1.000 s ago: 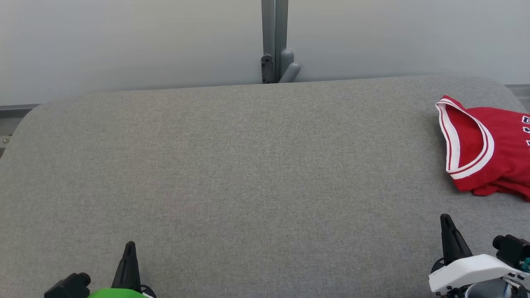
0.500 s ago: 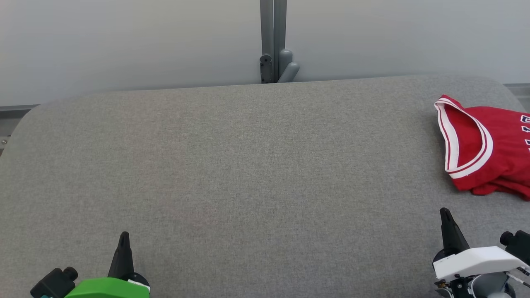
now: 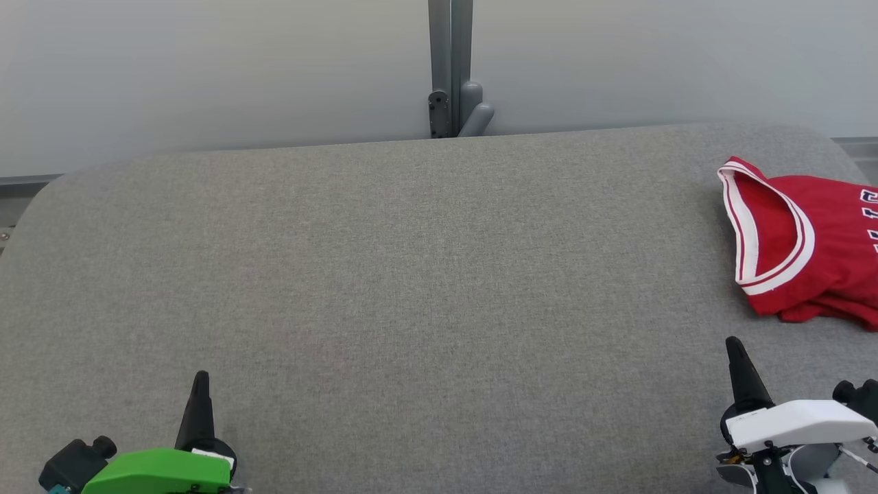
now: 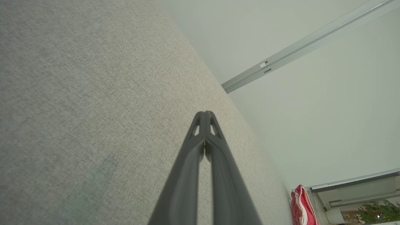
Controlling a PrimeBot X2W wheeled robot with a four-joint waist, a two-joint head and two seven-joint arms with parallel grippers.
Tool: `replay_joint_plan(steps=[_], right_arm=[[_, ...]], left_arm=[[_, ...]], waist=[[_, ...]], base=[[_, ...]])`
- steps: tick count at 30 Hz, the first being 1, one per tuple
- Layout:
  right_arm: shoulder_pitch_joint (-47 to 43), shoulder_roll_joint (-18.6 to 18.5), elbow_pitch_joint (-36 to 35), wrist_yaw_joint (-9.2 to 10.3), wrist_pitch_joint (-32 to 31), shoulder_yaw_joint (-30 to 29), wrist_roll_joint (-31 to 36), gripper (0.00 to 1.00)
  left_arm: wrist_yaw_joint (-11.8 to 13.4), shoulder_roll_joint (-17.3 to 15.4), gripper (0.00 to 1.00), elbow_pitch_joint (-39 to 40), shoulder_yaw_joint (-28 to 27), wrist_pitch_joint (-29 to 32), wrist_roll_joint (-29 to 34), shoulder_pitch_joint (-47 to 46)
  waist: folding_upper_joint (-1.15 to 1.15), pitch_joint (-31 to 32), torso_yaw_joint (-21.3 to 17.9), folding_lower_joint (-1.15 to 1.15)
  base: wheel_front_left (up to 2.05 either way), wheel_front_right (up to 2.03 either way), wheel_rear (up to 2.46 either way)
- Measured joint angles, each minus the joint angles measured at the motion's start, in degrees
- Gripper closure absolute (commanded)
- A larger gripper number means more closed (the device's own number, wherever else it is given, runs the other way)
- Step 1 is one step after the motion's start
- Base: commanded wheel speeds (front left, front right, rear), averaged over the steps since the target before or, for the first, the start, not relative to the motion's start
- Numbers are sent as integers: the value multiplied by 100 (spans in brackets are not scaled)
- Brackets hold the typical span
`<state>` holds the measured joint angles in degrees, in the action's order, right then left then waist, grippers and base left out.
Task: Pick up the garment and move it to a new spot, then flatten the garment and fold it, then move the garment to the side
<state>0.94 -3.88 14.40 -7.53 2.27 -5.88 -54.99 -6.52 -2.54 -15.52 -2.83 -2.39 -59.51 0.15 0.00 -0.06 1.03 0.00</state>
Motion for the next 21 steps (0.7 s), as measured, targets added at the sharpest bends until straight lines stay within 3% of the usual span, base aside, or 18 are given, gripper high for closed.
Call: replay_joint_plan(steps=[21], right_arm=[[168,42,-36,1,-321,-31,-1328,100]], left_arm=[[-30,-3,100,68,-112,311,-1195,-199]], waist=[[0,-3,-31,0]], base=[[0,0,0]])
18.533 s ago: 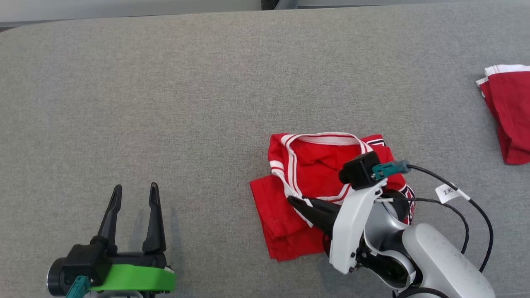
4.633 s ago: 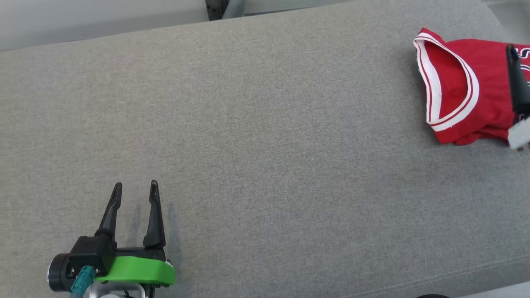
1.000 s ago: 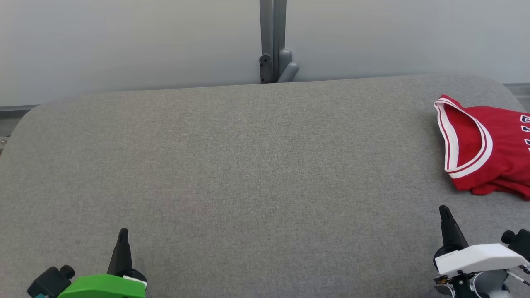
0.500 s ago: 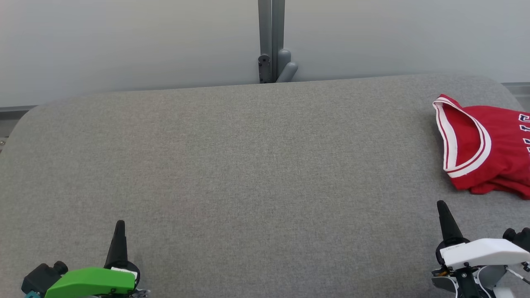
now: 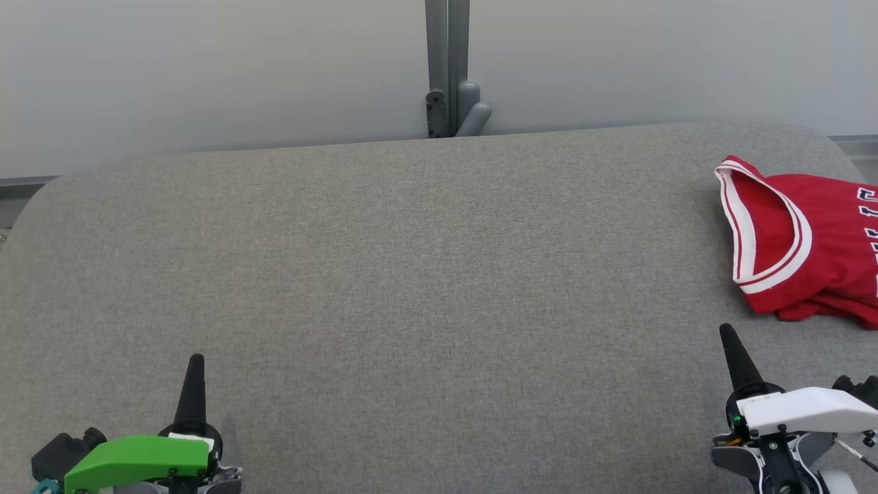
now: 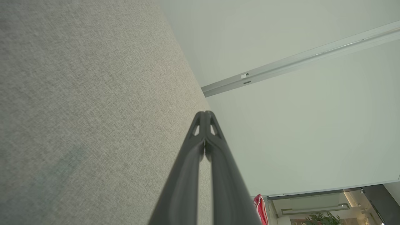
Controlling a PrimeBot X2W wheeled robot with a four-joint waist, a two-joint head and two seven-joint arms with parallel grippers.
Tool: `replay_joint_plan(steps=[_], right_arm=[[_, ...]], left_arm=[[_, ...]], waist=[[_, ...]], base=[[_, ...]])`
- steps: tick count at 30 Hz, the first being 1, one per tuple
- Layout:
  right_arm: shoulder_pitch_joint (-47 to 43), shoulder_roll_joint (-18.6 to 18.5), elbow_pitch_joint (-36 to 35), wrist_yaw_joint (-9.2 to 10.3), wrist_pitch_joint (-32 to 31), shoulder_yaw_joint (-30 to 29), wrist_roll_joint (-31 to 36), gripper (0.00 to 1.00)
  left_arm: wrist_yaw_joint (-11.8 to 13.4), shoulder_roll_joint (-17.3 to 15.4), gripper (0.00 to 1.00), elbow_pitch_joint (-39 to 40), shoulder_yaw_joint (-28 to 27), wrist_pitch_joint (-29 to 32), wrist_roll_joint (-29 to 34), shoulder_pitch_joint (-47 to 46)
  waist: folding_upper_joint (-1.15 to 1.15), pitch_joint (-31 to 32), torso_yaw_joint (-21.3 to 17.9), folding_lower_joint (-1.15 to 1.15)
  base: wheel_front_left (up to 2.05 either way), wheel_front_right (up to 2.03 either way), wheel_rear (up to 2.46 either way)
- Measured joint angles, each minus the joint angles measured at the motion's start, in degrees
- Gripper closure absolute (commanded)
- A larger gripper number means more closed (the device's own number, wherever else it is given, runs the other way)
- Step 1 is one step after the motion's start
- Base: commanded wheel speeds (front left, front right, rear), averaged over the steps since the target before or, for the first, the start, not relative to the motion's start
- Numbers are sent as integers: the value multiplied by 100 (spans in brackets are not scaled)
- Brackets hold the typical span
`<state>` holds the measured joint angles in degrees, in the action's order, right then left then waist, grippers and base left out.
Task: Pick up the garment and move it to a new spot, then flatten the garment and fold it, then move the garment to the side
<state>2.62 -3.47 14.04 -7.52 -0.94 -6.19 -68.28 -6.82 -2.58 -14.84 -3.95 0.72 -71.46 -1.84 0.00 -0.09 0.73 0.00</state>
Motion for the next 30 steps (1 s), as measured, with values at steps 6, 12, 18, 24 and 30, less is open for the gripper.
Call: replay_joint_plan(steps=[6,12,18,24,30], right_arm=[[18,13,-11,2,-88,-7,-341,100],[59,20,-19,4,-174,-15,-716,100],[118,30,-30,4,-252,-23,-1017,100],[126,38,-36,4,-309,-29,-1269,100],[157,44,-45,4,-379,-34,-1551,100]], left_arm=[[-7,0,100,15,-30,75,-305,-33],[-18,-2,100,38,-68,174,-622,-92],[-22,-3,100,62,-99,233,-861,-135],[-23,-4,100,78,-122,290,-1098,-157],[-27,-7,100,99,-142,359,-1354,-214]], waist=[[0,-1,-9,0],[0,-2,-19,0],[0,-3,-28,0],[0,-3,-35,0],[0,-4,-44,0]], base=[[0,0,0],[0,0,0],[0,0,0],[0,0,0],[0,0,0]])
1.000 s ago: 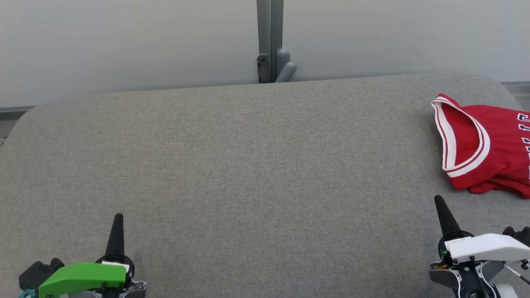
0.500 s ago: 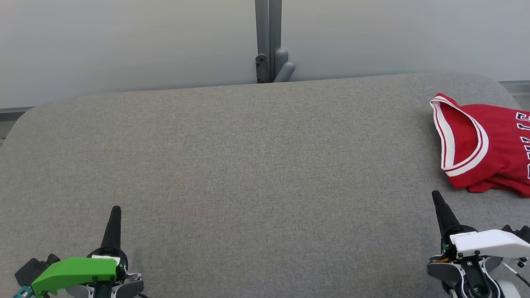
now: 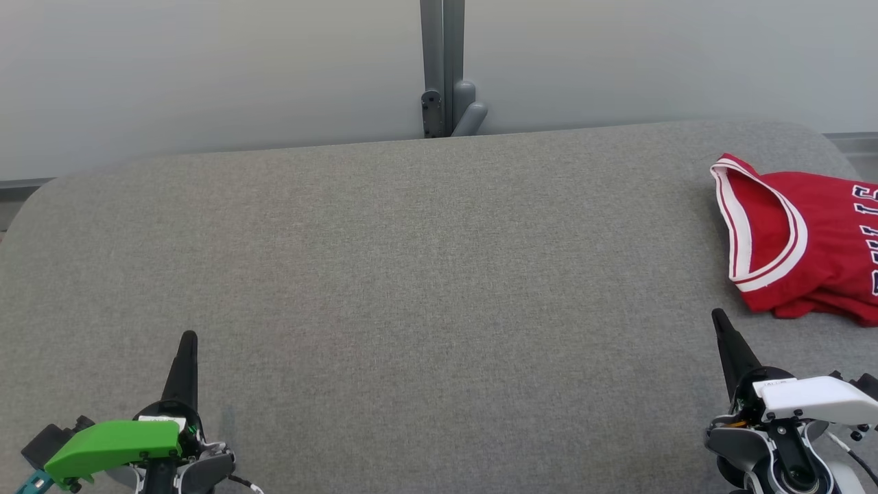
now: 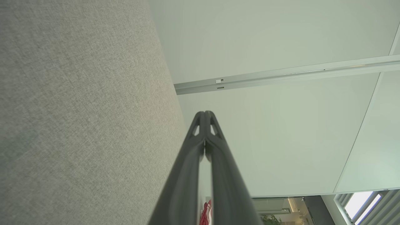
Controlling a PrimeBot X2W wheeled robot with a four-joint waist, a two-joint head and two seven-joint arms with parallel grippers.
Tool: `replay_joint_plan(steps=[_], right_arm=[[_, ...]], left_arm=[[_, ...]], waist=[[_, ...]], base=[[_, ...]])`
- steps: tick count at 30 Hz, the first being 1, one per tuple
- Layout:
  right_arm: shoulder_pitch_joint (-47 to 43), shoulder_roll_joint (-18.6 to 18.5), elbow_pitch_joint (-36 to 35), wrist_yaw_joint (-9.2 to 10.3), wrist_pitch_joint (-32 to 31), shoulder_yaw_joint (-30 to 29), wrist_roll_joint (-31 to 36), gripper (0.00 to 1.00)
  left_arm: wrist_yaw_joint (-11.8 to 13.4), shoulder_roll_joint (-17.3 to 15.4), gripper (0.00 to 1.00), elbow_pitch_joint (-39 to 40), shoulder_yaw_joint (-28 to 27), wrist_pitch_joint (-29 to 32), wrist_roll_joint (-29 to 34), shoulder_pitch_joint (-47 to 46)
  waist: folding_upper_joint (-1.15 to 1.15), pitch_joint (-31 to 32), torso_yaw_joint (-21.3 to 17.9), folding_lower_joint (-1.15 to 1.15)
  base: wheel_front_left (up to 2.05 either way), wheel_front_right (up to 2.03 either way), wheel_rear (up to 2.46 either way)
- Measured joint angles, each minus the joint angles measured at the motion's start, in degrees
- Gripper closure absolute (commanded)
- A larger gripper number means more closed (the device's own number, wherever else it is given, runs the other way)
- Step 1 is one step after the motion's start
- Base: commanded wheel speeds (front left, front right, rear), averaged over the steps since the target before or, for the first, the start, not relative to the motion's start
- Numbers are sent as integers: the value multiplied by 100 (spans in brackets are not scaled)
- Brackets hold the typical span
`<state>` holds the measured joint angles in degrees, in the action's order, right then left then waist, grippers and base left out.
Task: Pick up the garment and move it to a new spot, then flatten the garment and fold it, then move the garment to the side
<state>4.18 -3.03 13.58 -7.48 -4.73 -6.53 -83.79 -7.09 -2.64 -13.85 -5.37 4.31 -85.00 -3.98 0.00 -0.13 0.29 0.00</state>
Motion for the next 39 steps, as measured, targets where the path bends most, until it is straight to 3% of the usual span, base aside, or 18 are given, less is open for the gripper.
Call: replay_joint_plan(steps=[19,39], right_arm=[[97,16,-20,0,-194,-16,-837,100],[106,19,-23,0,-201,-18,-847,100]], left_arm=[[-23,-3,100,44,-70,203,-736,-118],[-29,-3,100,47,-73,210,-756,-133]], waist=[[0,-3,-29,0],[0,-3,-29,0]], base=[[0,0,0],[0,0,0]])
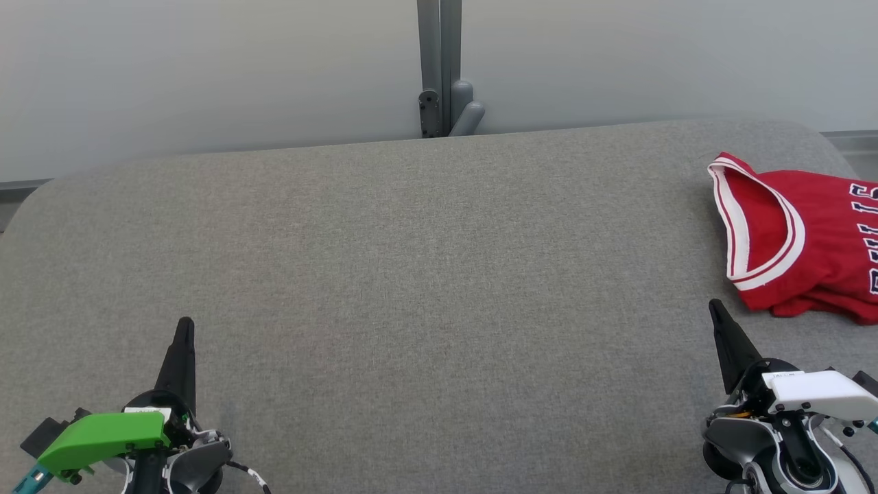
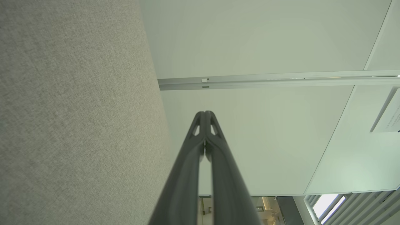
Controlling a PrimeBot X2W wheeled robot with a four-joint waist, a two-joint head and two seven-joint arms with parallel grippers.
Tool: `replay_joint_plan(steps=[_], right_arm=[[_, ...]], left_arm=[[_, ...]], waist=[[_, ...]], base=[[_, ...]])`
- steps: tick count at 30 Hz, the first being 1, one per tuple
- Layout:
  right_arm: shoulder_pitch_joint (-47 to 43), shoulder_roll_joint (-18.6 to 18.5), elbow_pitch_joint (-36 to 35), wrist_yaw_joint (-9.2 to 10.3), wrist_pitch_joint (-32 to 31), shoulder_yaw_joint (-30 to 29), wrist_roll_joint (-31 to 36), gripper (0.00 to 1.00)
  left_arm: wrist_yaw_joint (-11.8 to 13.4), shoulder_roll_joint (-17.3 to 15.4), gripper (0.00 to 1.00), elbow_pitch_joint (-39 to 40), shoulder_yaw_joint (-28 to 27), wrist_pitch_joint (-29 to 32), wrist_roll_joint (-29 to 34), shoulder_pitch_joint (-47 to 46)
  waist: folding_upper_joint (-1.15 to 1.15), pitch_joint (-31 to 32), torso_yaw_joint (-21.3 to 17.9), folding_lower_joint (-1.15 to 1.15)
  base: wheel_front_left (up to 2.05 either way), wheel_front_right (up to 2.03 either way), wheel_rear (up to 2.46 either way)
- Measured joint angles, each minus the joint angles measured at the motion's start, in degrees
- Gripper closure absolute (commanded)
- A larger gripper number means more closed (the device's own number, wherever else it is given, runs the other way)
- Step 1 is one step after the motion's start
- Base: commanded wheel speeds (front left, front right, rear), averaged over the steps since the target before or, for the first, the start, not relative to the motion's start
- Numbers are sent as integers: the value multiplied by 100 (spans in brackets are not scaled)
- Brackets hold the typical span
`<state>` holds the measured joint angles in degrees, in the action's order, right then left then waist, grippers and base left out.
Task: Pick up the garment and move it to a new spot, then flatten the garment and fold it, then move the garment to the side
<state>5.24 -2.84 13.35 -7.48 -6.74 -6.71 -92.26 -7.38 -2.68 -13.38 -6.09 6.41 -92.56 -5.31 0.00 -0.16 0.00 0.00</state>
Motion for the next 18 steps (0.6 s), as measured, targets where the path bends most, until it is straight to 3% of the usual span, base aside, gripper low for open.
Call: replay_joint_plan(steps=[18], right_arm=[[1,0,-1,0,0,0,0,100]], left_arm=[[0,0,100,0,0,0,0,0]], waist=[[0,0,0,0]], base=[[0,0,0]])
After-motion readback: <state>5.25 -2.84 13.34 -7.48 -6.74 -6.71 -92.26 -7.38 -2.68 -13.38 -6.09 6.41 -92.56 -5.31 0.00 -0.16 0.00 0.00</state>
